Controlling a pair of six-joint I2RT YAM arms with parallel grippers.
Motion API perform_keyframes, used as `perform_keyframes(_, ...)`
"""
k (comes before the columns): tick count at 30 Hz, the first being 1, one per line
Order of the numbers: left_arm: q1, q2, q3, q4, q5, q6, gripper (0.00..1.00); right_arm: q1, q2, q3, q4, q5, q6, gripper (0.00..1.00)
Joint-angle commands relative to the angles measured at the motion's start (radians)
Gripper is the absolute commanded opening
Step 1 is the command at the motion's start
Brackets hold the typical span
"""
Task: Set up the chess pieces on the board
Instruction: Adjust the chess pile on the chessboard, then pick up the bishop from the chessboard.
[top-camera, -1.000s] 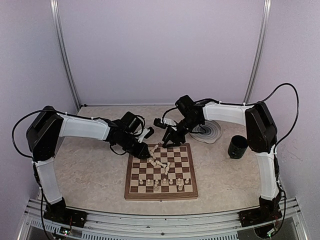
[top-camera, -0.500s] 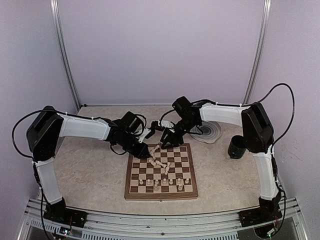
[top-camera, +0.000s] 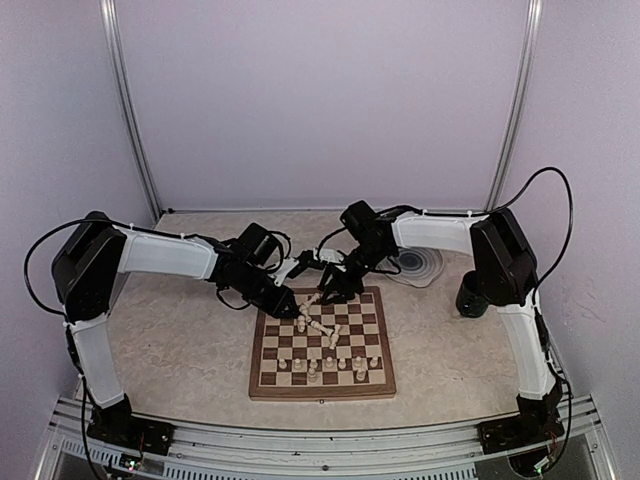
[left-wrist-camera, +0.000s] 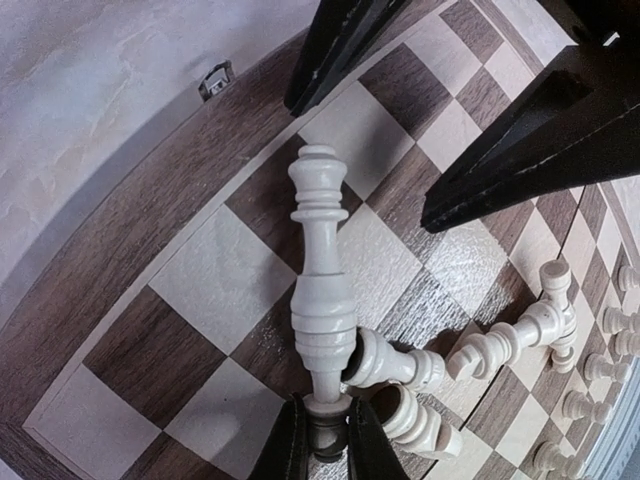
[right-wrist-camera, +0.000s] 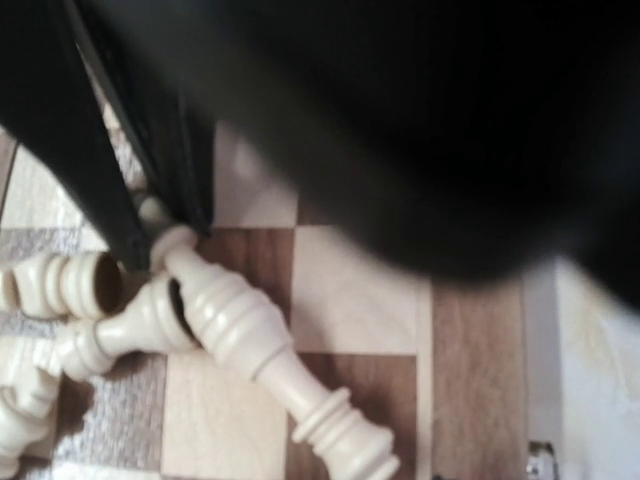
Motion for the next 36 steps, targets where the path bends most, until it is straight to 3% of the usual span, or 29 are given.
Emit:
perform_keyframes(1,0.001,-0.025,-0.022,-0.012,0.025,0.017,0.03,0.017,0.04,0.041,-0.018,-0.037,-0.025,0.47)
perform_keyframes(21,0.008,-0.047,-0.031,0.028,0.046,0.013,0.02,0.022,0.119,0.115,-0.062,-0.104,-0.038,0.46)
perform_keyframes(30,0.036,-0.038,-0.027,0.048,0.031,-0.017,0.03,0.025,0.109,0.075,-0.103,-0.086,-0.076,0.3)
perform_keyframes(36,0.046,-0.029,-0.023,0.045,0.032,-0.039,0.03,0.025,0.027,-0.035,-0.04,-0.056,-0.067,0.31)
